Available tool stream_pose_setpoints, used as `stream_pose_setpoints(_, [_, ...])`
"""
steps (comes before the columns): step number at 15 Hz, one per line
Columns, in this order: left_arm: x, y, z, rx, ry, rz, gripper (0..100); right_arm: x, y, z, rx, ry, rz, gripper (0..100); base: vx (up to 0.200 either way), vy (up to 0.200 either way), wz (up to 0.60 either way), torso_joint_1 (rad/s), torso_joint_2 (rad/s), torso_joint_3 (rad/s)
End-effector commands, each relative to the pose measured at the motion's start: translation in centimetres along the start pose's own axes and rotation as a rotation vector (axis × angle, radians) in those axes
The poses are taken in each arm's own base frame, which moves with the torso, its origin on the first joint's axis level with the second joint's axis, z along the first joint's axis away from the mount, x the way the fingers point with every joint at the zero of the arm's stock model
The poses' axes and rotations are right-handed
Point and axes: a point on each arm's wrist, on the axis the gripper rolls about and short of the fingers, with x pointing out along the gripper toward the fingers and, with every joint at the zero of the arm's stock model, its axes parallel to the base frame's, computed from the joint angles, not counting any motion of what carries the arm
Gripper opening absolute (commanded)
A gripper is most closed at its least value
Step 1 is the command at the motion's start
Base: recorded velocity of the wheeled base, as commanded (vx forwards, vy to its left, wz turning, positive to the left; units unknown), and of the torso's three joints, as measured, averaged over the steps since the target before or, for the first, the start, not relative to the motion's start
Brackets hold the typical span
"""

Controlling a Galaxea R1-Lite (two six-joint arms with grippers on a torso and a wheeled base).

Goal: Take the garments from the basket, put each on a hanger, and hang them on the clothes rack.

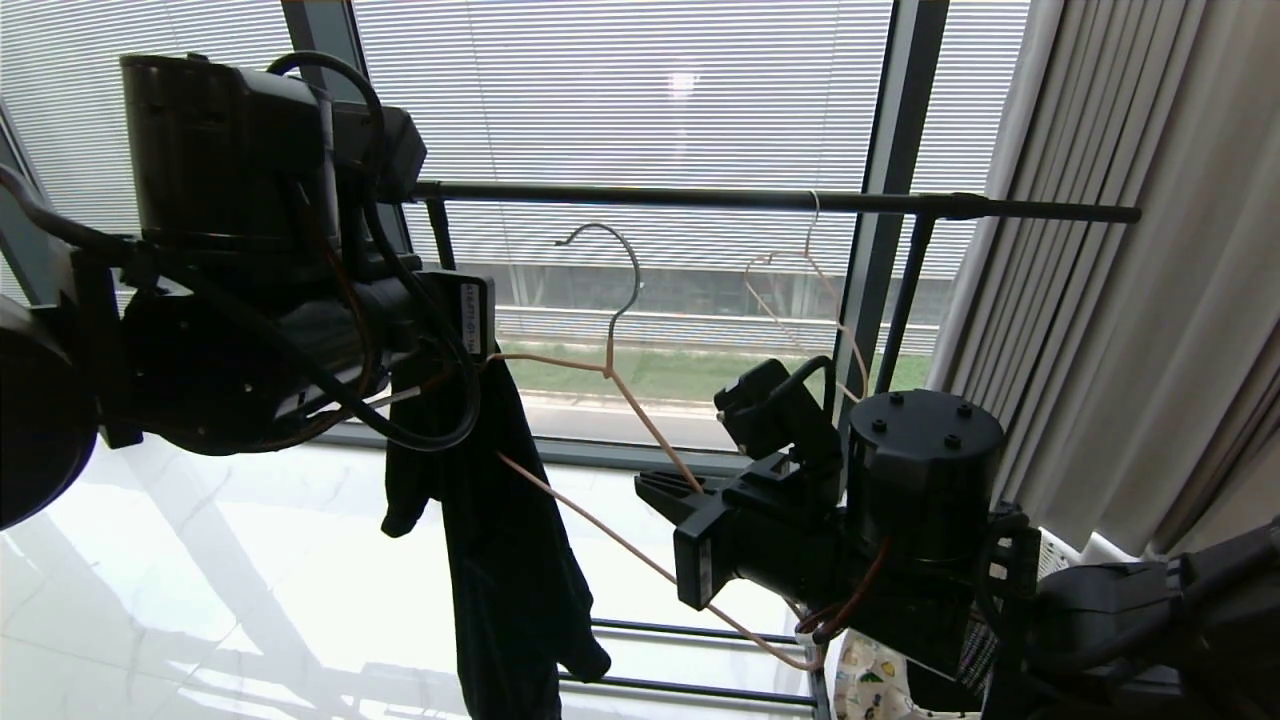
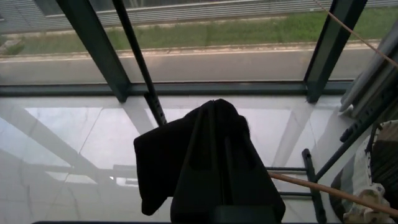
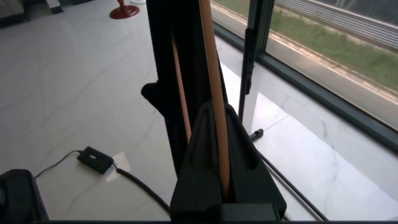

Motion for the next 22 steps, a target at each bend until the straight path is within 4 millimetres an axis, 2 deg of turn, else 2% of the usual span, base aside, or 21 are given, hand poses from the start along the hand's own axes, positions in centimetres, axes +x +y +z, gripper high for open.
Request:
stream_pose_setpoints(1, [-0.4, -0.2, 0.2, -0.016, -0.01, -0.011, 0, 0.9, -0.2, -0.5, 0.002, 0.01, -0.006, 0, 0.0, 0.0, 0.0, 0.0, 0.0, 0.0])
stream_pose_setpoints(9, [-3.1, -3.4, 0.2, -0.037, -0.023, -0.161, 0, 3.7, -1.0, -0.6, 0.033, -0.017, -0.055, 0, 0.0, 0.0, 0.0, 0.0, 0.0, 0.0])
stream_pose_setpoints(13, [-3.7, -3.2, 0.1, -0.03, -0.018, -0.169, 0, 3.6, -2.0, -0.3, 0.047, -0.03, -0.1, 0, 0.0, 0.0, 0.0, 0.0, 0.0, 0.0])
stream_pose_setpoints(17, [-5.5, -3.6, -0.3, -0.014, -0.019, -0.228, 0, 3.6, -1.9, -0.1, 0.044, -0.036, -0.102, 0, 0.0, 0.0, 0.0, 0.0, 0.0, 0.0])
stream_pose_setpoints(18, [-5.6, -3.8, -0.4, -0.01, -0.016, -0.239, 100, 3.4, -1.7, 0.2, 0.042, -0.044, -0.101, 0, 0.0, 0.0, 0.0, 0.0, 0.0, 0.0])
stream_pose_setpoints(22, [-6.2, -3.3, -0.2, -0.02, -0.031, -0.253, 100, 2.7, -1.5, 1.1, 0.004, -0.075, -0.134, 0, 0.0, 0.0, 0.0, 0.0, 0.0, 0.0])
